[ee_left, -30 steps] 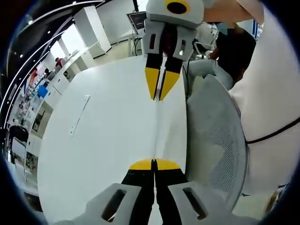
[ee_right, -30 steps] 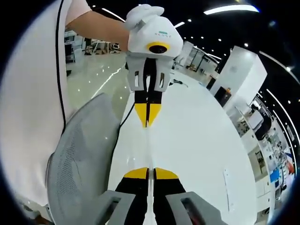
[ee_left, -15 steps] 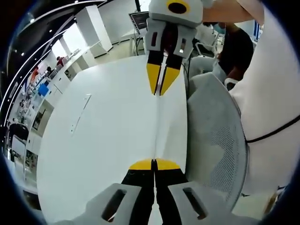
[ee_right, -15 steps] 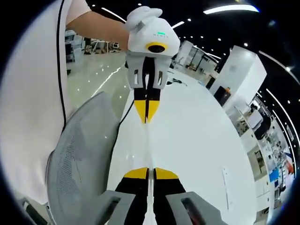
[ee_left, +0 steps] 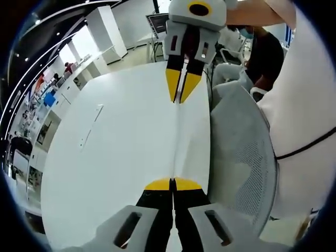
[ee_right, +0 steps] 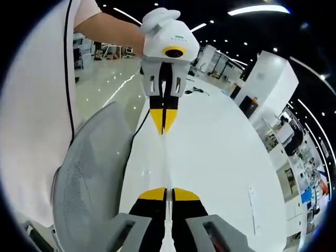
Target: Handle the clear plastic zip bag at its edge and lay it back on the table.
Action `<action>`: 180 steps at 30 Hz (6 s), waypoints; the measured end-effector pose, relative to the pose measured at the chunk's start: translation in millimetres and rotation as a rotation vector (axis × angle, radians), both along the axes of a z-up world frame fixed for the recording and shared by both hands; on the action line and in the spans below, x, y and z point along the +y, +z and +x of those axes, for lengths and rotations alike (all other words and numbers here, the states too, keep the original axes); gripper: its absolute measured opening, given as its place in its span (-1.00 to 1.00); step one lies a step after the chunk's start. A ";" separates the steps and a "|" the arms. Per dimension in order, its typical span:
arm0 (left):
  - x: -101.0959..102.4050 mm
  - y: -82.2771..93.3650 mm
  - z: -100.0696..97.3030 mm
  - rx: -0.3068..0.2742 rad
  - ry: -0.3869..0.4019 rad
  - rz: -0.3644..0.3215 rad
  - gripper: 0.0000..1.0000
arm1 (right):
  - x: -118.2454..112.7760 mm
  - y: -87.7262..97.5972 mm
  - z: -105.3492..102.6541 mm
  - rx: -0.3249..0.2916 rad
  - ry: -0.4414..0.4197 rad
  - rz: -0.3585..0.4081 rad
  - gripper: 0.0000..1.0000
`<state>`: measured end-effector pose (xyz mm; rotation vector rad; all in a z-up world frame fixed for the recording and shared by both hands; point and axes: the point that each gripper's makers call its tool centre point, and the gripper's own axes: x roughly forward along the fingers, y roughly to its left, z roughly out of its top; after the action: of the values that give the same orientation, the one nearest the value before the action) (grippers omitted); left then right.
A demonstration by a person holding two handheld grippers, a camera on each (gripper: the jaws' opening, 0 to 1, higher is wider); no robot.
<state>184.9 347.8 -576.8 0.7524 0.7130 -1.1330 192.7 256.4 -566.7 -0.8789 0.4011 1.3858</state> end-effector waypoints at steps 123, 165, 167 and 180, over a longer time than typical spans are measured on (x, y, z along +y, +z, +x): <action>-2.4 8.1 2.8 -0.070 0.032 -0.030 -1.00 | 26.4 14.0 -5.3 0.101 0.008 0.016 -0.95; -7.1 10.1 3.9 -0.083 0.035 -0.043 -1.00 | 24.6 6.0 -16.2 0.154 0.025 -0.034 -1.00; -7.5 10.1 3.5 -0.081 0.038 -0.045 -1.00 | 24.4 5.5 -15.8 0.152 0.025 -0.037 -1.00; -8.2 9.7 1.2 -0.071 0.047 -0.058 -1.00 | 24.8 6.7 -14.3 0.134 0.032 -0.040 -1.00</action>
<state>186.1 339.6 -567.1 0.7198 0.6328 -1.0744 178.4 281.2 -560.1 -0.8311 0.5205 1.4755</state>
